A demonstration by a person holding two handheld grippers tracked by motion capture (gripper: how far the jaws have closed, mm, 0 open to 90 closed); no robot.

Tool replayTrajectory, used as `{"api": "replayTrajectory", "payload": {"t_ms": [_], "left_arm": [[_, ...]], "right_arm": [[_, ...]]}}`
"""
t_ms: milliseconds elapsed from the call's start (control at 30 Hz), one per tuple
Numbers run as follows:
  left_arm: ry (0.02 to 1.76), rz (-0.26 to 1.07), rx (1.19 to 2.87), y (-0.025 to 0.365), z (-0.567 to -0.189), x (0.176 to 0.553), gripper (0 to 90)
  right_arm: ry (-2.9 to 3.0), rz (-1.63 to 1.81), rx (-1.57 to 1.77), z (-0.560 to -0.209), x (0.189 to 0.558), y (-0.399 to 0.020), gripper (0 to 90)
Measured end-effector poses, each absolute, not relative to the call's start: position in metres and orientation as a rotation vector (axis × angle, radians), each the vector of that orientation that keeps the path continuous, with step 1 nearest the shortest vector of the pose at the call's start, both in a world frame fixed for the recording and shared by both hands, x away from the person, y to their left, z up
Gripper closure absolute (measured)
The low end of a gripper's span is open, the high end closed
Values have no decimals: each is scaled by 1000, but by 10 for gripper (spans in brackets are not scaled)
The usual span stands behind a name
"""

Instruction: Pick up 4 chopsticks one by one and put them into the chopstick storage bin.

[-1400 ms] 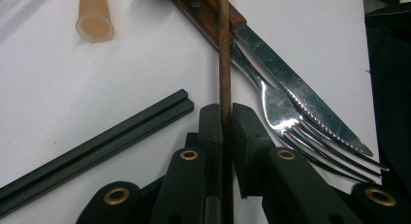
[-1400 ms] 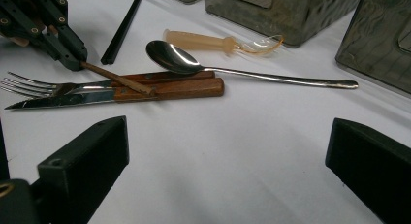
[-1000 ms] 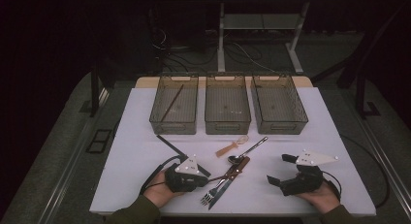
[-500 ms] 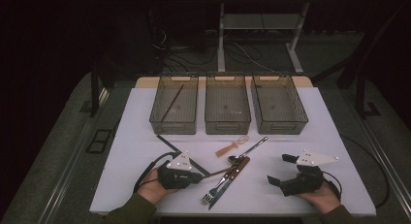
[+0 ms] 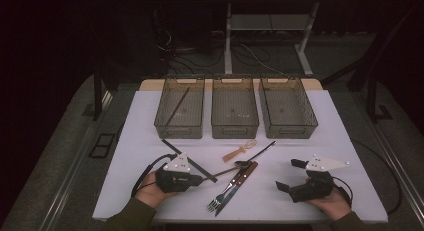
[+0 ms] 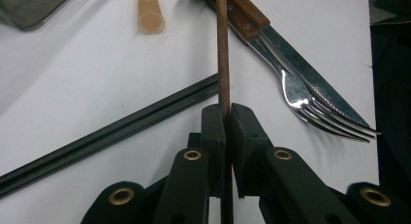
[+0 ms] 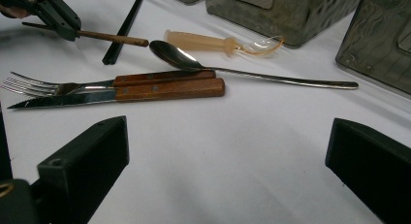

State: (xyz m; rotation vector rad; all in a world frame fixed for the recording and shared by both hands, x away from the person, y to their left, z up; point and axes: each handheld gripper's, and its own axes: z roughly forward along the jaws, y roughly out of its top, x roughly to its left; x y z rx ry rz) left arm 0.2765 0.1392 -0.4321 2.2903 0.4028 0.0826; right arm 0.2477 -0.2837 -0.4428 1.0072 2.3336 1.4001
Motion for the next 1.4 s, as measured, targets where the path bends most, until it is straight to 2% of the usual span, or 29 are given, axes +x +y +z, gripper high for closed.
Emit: {"api": "replayTrajectory", "payload": {"t_ms": [767,1400], "left_arm": [[480,139,2241,153,-426,286,847],[616,224,2159,167,-414,308,847]], "right_arm": [[2349,1379,991,-446,255,-285,16],[2364,1360,1004,-449,257,-282,16]]}}
